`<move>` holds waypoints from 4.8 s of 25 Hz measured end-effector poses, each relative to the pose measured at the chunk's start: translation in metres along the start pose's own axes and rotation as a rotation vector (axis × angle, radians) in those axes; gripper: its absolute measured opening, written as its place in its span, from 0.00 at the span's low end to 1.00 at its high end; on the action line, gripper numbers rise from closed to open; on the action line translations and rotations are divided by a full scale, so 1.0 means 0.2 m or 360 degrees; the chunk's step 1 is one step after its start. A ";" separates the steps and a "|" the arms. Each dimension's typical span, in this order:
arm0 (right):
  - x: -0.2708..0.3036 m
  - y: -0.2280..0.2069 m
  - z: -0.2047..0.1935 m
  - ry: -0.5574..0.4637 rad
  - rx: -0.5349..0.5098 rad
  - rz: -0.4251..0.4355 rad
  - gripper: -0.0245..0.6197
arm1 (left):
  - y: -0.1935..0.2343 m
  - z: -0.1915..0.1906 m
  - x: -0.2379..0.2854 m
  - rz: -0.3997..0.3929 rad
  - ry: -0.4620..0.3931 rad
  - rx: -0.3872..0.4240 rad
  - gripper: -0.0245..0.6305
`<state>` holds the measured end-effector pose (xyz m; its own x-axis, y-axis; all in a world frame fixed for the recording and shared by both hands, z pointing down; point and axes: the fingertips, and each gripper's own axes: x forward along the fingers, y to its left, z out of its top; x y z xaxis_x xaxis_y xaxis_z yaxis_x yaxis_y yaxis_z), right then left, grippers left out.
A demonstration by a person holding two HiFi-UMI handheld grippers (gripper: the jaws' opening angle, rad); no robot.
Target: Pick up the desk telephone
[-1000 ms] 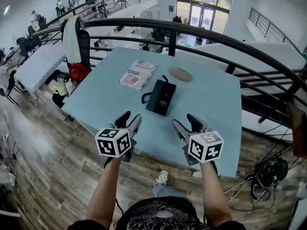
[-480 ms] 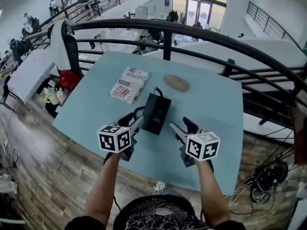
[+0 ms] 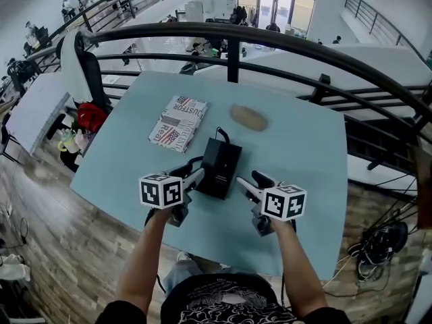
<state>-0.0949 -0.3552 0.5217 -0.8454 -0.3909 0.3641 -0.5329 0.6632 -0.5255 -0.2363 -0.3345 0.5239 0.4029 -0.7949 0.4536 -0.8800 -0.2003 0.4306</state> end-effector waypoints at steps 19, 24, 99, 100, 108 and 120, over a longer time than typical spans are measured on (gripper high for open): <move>0.38 -0.15 -0.18 0.0130 0.0279 -0.0017 0.46 | 0.25 -0.09 0.34 -0.0764 0.0458 -0.0201 0.44; 0.44 -0.15 -0.20 0.0147 0.0386 0.0081 0.46 | 0.23 -0.12 0.39 -0.0965 0.0588 -0.0235 0.46; -0.06 0.41 0.86 -0.0458 -0.0299 0.0055 0.33 | -0.51 0.91 -0.06 -0.1097 -0.0302 0.0197 0.30; -0.07 0.43 0.87 -0.0472 -0.0310 0.0059 0.33 | -0.52 0.92 -0.08 -0.1098 -0.0318 0.0204 0.30; -0.08 0.45 0.89 -0.0493 -0.0340 0.0070 0.33 | -0.54 0.94 -0.10 -0.1095 -0.0340 0.0221 0.30; -0.09 0.45 0.89 -0.0496 -0.0342 0.0049 0.33 | -0.54 0.93 -0.10 -0.1110 -0.0328 0.0211 0.30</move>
<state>-0.1342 -0.4011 0.3313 -0.8488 -0.5223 0.0820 -0.5156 0.7833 -0.3473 -0.1957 -0.4039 0.3222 0.8360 -0.5462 -0.0526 -0.4647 -0.7556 0.4616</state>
